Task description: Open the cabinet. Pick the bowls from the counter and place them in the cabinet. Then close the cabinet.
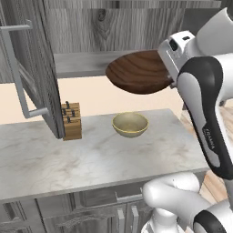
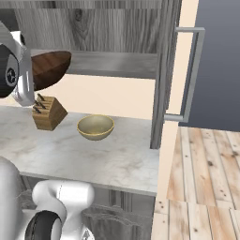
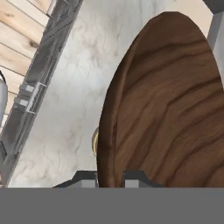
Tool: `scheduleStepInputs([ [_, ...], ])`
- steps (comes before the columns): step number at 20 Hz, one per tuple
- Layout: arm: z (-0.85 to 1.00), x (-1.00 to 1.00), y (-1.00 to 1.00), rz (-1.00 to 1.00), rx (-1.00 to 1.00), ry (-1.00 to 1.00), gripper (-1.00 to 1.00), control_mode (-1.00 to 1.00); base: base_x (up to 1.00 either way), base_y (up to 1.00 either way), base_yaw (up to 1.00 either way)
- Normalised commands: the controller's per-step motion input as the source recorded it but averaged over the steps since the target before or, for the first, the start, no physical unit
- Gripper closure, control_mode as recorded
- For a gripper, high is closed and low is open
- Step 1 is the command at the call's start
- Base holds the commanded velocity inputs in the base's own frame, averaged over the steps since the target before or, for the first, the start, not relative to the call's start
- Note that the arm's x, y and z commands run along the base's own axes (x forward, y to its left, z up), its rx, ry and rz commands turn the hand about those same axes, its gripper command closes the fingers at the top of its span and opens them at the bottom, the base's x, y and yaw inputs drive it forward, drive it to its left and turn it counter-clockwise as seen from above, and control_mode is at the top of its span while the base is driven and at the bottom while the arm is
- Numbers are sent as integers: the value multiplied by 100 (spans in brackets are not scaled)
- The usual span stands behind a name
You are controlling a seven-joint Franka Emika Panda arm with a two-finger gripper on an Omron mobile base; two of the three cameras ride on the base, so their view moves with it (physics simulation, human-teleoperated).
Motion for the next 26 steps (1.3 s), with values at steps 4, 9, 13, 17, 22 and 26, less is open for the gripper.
scheduleStepInputs([
  [4,-10,32,19,6,0,-1,100,-100,0,0,0],
  [9,-24,20,30,0,1,-5,100,-100,0,0,0],
  [13,-5,11,29,0,3,-5,100,-100,0,0,0],
  [17,0,1,21,-1,7,-6,100,-100,0,0,0],
  [22,0,0,9,-5,14,-2,100,-100,0,0,0],
  [26,0,0,4,-7,16,0,100,-100,0,0,0],
])
